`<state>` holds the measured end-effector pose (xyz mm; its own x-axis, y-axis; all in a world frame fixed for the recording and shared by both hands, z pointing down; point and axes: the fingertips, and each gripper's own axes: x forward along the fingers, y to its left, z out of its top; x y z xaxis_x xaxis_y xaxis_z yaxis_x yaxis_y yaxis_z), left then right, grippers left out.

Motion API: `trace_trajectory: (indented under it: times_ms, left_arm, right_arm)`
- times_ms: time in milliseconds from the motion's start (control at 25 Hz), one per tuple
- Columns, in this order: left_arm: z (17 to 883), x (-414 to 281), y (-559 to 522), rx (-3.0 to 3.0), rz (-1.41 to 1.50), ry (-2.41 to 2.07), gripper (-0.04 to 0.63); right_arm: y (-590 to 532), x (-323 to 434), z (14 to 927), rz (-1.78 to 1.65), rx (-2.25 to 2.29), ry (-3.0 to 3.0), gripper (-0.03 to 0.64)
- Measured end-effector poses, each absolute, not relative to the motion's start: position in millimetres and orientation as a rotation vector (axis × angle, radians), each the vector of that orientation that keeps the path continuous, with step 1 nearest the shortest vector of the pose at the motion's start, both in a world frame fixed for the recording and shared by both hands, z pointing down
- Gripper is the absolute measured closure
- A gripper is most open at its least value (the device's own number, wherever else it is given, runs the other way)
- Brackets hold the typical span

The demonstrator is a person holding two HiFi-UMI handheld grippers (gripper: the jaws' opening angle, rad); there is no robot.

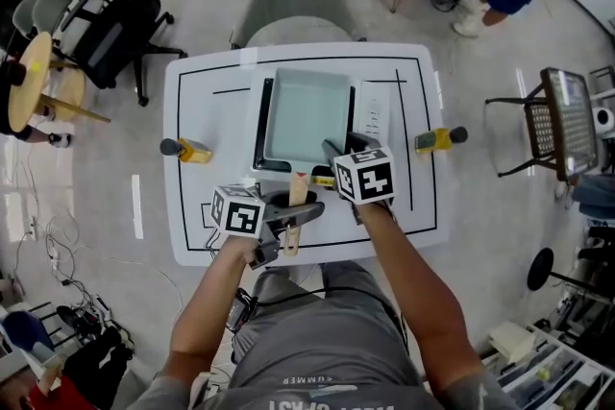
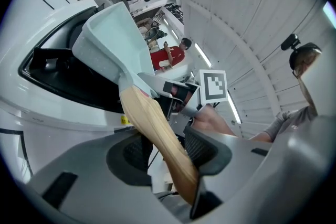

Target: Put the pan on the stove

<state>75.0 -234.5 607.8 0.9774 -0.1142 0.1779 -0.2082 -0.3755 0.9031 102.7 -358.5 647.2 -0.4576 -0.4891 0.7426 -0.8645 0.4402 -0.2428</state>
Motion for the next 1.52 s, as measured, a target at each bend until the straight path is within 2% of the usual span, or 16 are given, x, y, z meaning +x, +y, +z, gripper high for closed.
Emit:
trace_trajectory:
  times_ms: [160, 520, 1520]
  left_arm:
    - [604.4, 75.4, -234.0, 2.002, 0.096, -0.221, 0.398]
    - [595.1, 69.1, -235.6, 2.022, 0.062, -0.253, 0.258]
    - [570.7, 6.5, -242.3, 2.047, 0.002, -0.373, 0.245]
  right_arm:
    - [-359.1, 103.7, 646.1, 0.833, 1.149, -2.105, 0.424]
    - [-359.6, 112.7, 638.0, 0.839, 1.184, -2.113, 0.42]
    - [-360.9, 119.8, 610.9, 0.817, 1.314, -2.098, 0.423]
